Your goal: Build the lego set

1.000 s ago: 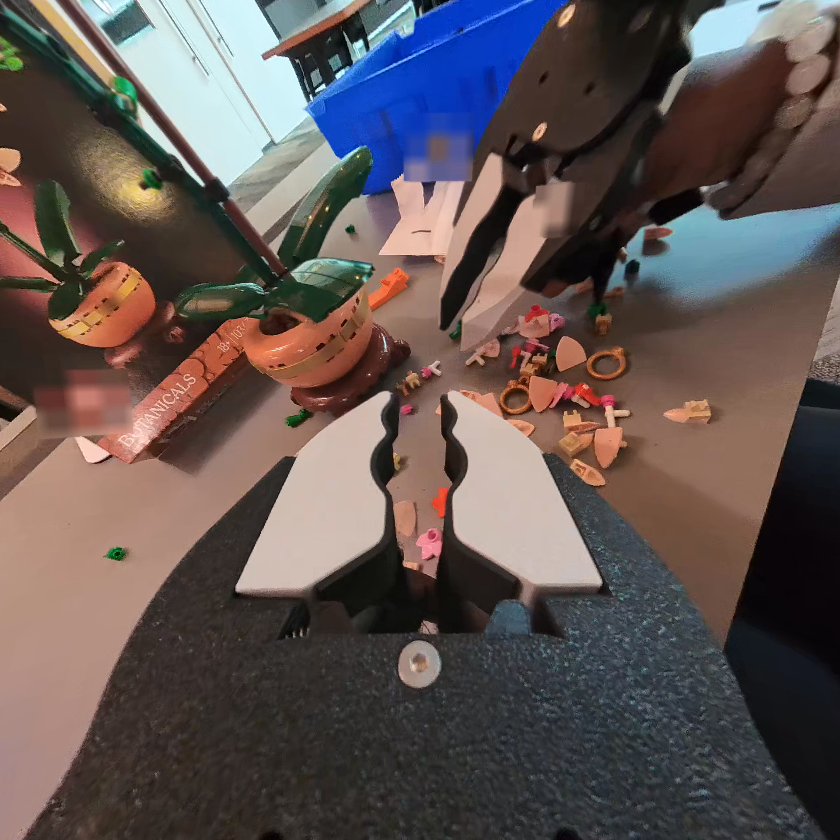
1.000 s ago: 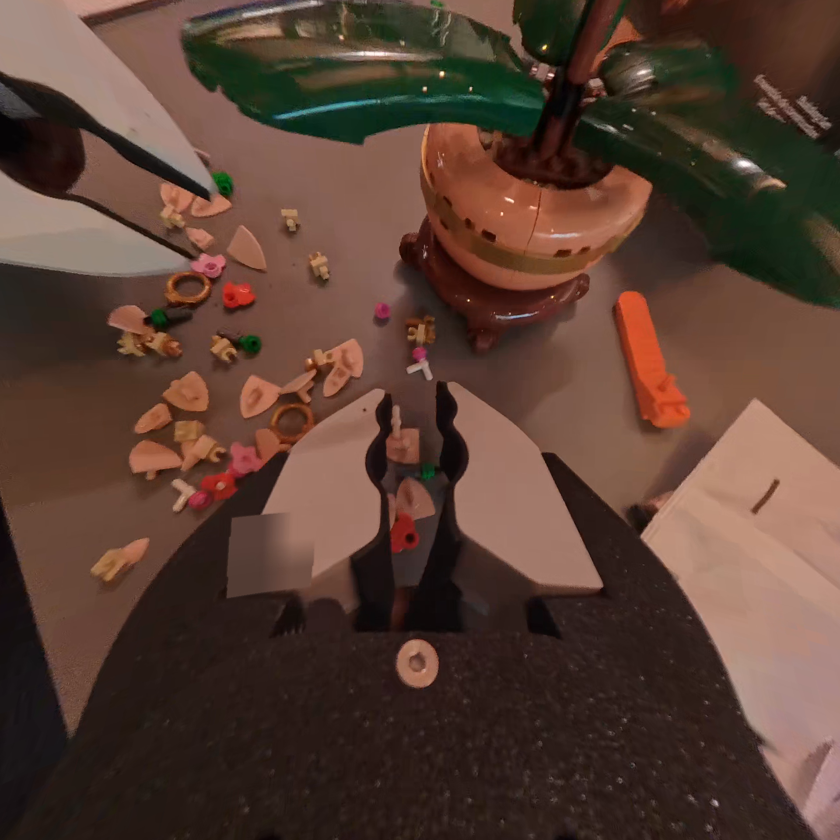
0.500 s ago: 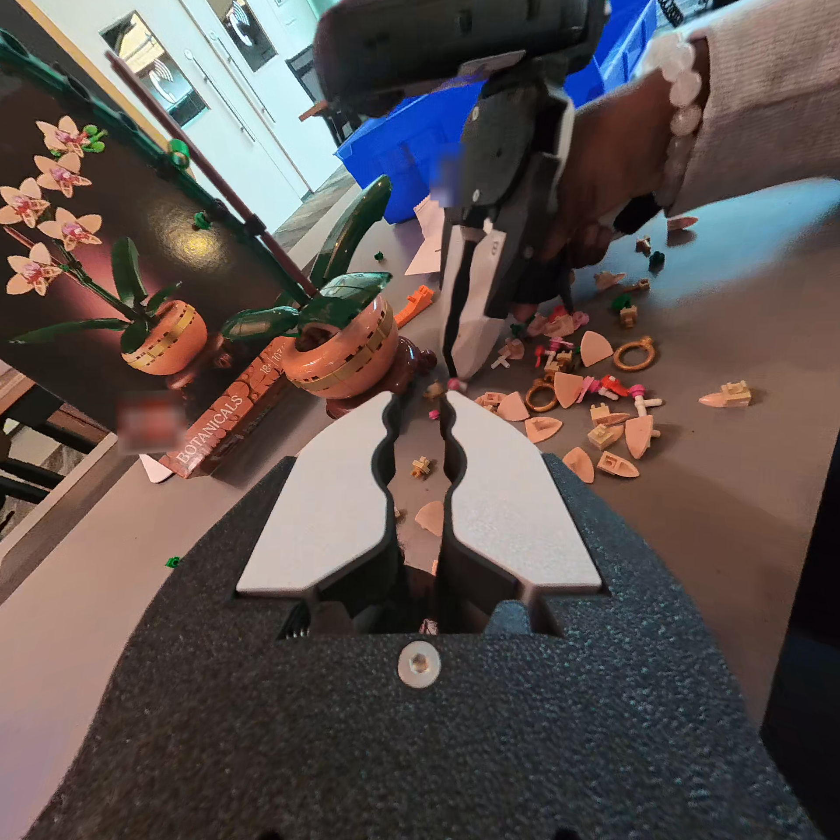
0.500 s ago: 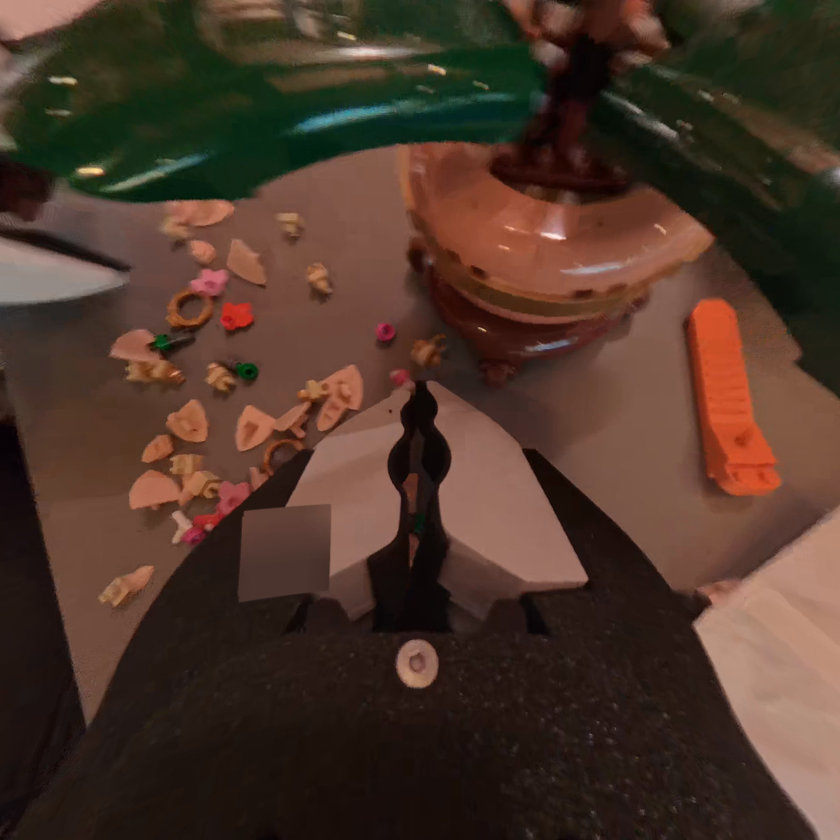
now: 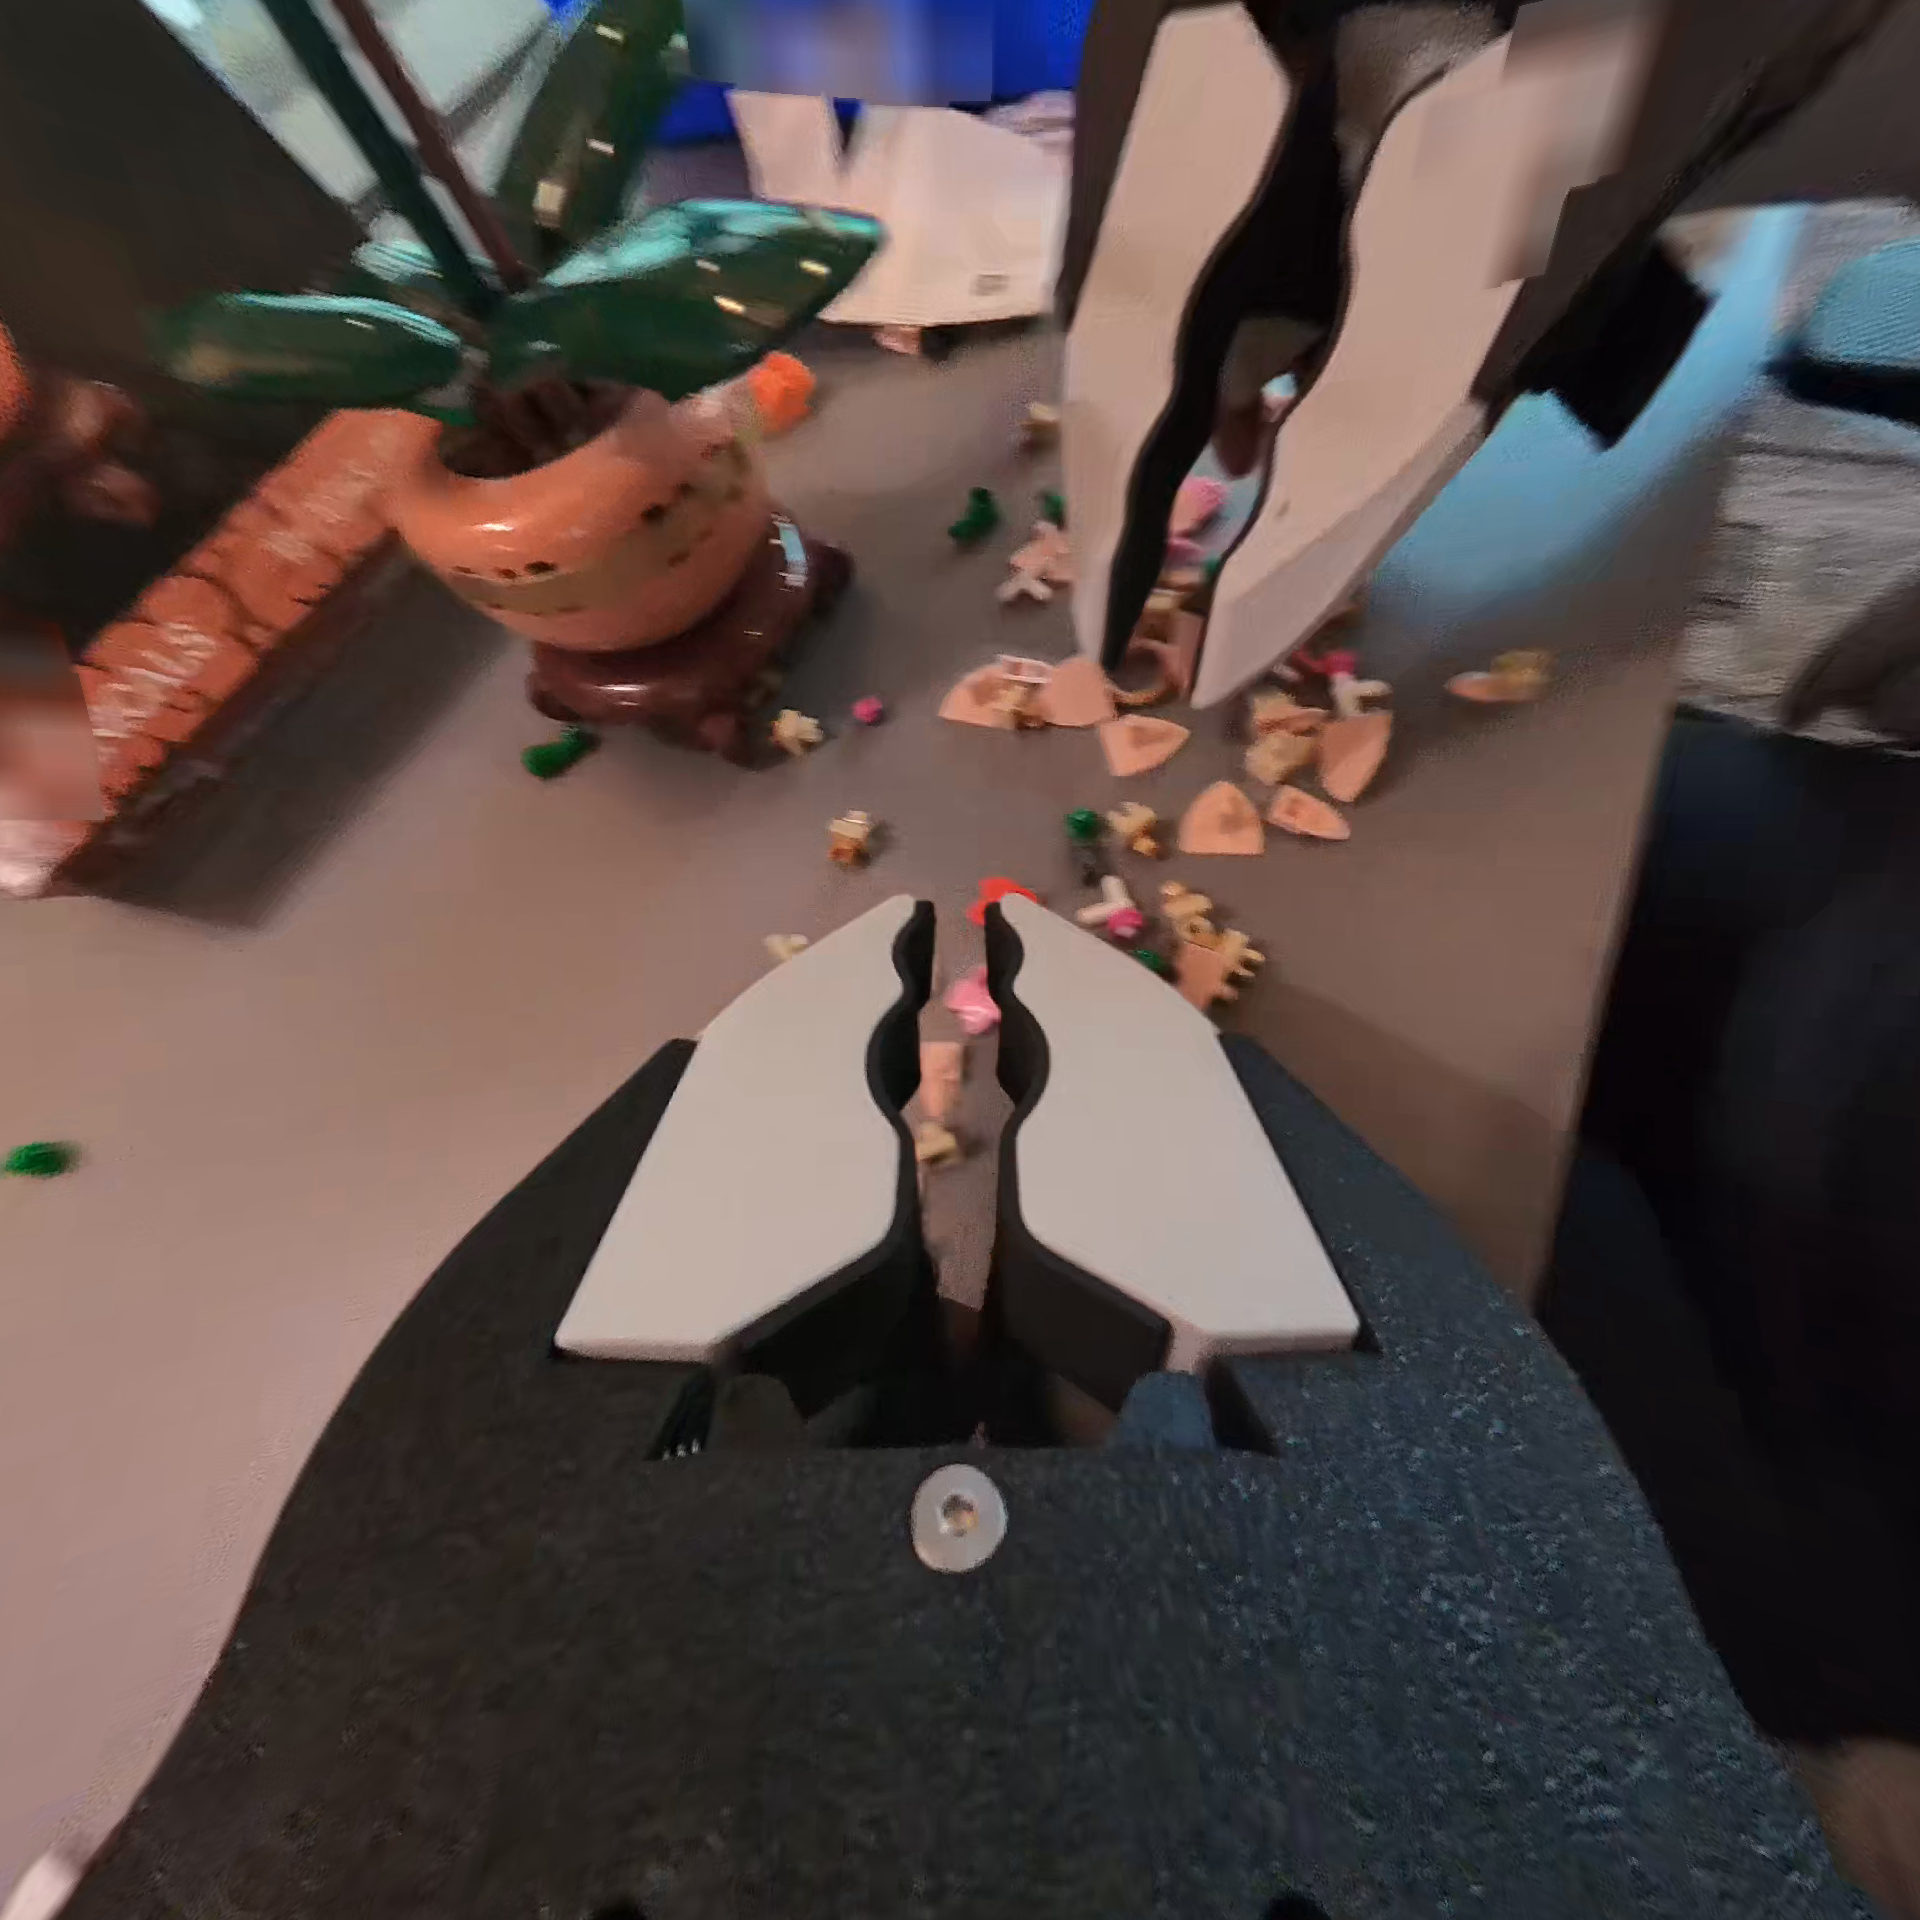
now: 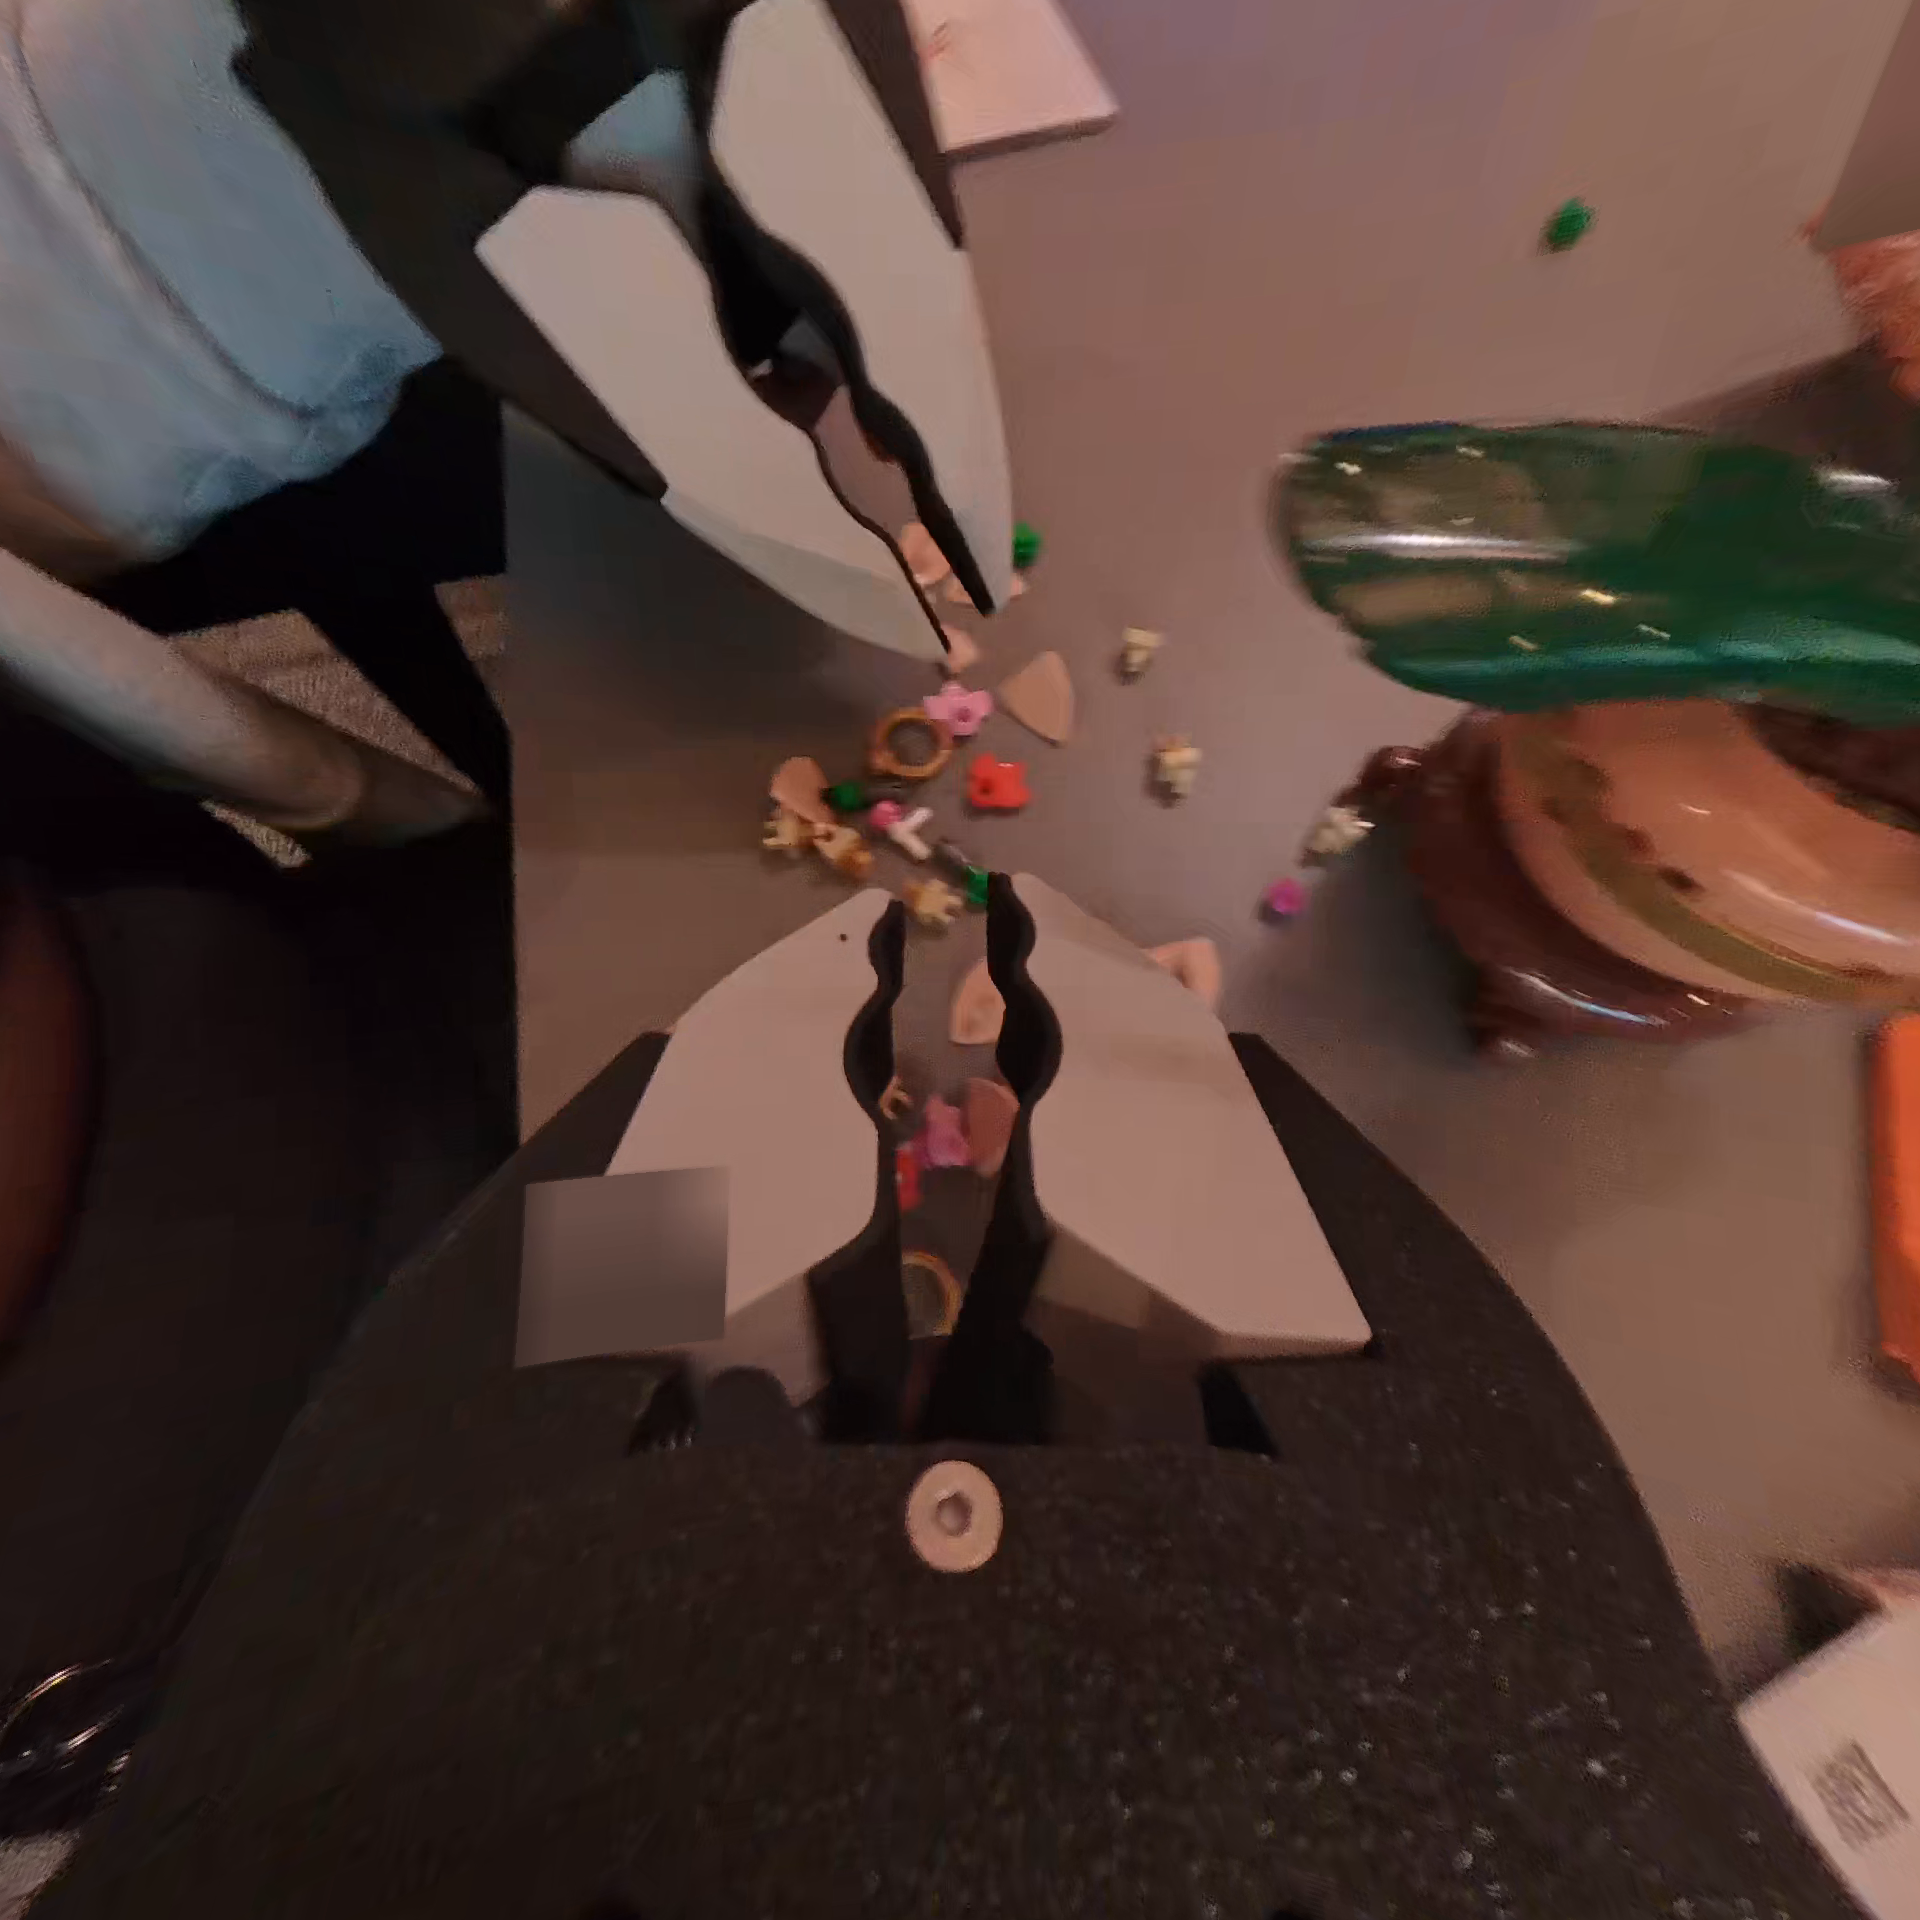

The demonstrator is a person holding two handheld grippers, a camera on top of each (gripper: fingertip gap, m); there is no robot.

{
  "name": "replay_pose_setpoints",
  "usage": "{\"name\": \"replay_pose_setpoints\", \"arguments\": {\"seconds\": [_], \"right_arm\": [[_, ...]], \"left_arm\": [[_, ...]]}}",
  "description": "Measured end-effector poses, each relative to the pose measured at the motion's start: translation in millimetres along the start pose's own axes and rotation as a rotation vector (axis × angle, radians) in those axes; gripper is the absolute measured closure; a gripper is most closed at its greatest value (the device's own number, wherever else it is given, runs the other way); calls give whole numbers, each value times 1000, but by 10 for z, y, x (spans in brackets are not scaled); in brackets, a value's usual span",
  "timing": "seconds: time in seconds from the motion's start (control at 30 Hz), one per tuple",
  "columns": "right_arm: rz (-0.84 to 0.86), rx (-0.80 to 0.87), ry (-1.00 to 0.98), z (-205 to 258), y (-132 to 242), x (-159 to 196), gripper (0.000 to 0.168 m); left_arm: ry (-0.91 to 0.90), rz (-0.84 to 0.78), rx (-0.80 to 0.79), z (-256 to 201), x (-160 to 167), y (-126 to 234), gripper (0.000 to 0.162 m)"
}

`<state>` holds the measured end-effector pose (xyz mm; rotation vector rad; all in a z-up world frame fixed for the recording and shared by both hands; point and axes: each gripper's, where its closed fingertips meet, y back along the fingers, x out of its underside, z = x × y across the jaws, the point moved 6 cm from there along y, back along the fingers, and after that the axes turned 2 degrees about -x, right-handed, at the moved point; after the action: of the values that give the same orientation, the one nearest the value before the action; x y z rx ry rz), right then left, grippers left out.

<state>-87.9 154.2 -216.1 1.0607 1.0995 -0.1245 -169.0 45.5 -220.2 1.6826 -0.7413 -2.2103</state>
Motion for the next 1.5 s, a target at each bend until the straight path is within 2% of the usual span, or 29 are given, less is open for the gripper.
{"name": "replay_pose_setpoints", "arguments": {"seconds": [0.1, 0.23, 0.4, 0.53, 0.83, 0.93, 1.03, 1.17, 1.23, 1.33, 1.43, 1.5], "right_arm": [[81, -24, 51, 154, -198, -15, 154], [165, 11, 160, 110, -357, -40, 157], [265, -56, 238, 16, -445, -87, 158], [263, -132, 192, 55, -516, -121, 157], [171, -134, 137, 107, -538, -91, 164], [124, -73, 143, 81, -505, -63, 164], [-18, -15, 145, 50, -355, -137, 164], [-197, 276, 379, 92, -45, -353, 164], [-201, 426, 519, 168, 56, -436, 163], [-172, 544, 657, 280, 94, -512, 164], [-144, 591, 716, 315, 104, -526, 163], [-158, 564, 736, 361, 110, -536, 163]], "left_arm": [[12, -30, 137, -150, -16, 4, 155], [-33, 7, 140, -203, 18, -39, 155], [-52, 56, 172, -273, 65, -105, 155], [-28, 122, 156, -240, 127, -112, 156], [-13, 113, 166, -217, 142, -96, 156], [5, 73, 117, -126, 122, -44, 156], [65, -42, 56, -2, 68, 29, 155], [378, -293, 163, 71, -120, 97, 156], [543, -419, 263, 79, -219, 129, 155], [619, -466, 341, 31, -295, 130, 146], [634, -491, 383, -6, -339, 151, 144], [654, -515, 413, -3, -347, 167, 143]]}}
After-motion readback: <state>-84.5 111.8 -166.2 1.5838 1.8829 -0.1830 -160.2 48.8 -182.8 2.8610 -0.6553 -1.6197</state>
